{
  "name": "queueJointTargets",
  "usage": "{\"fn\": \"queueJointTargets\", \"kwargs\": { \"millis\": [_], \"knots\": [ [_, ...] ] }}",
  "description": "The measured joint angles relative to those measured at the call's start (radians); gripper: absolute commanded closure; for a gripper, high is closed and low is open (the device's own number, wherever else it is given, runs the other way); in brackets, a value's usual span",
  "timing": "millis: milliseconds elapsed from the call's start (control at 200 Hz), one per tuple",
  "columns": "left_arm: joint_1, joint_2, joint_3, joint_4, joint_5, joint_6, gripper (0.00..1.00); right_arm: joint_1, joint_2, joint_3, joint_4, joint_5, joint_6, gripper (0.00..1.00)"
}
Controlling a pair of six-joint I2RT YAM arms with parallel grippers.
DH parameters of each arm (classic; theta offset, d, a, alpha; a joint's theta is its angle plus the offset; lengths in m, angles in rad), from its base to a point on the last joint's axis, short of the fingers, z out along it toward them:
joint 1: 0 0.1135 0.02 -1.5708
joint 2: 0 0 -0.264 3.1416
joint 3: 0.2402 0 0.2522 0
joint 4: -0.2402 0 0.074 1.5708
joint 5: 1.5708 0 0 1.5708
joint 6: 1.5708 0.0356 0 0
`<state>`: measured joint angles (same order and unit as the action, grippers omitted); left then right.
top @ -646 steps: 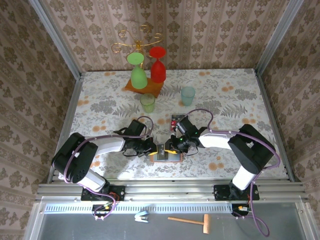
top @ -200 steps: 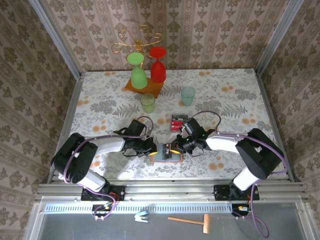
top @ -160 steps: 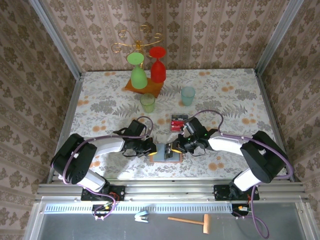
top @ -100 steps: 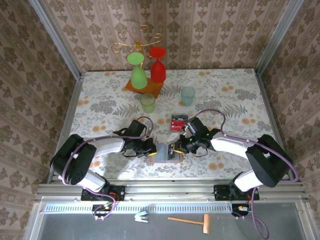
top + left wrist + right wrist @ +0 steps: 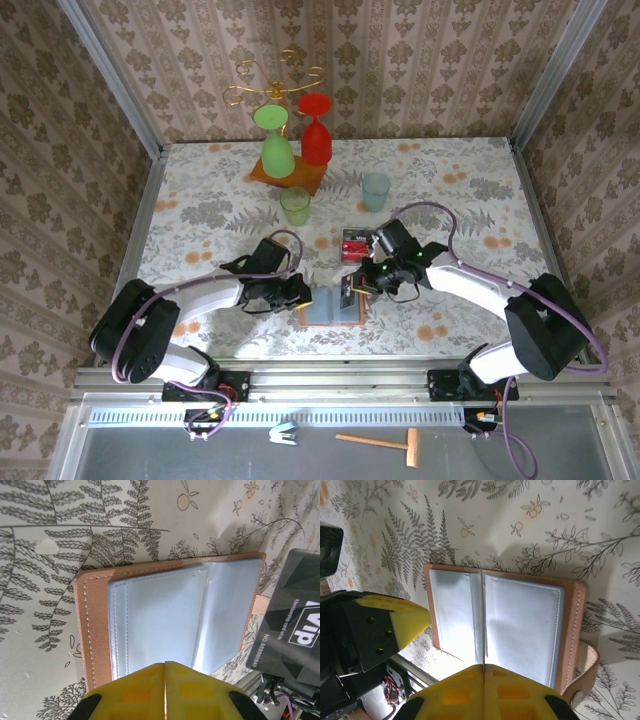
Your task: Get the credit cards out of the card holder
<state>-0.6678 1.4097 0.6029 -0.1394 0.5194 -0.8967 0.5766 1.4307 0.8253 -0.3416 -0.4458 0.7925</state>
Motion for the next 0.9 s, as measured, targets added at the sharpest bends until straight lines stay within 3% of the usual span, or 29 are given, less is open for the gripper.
{"fn": "queueJointTargets", "kwargs": {
  "millis": [330, 900],
  "knots": [
    [0.065, -0.111, -0.012, 0.021, -0.01, 0.0, 0.85, -0.082, -0.005, 0.13, -0.164, 0.017, -0.206, 1.0],
    [0.153, -0.173, -0.052, 0.018, -0.007, 0.007, 0.82, -0.146, 0.008, 0.405, -0.444, 0.138, -0.877, 1.0]
  ]
}}
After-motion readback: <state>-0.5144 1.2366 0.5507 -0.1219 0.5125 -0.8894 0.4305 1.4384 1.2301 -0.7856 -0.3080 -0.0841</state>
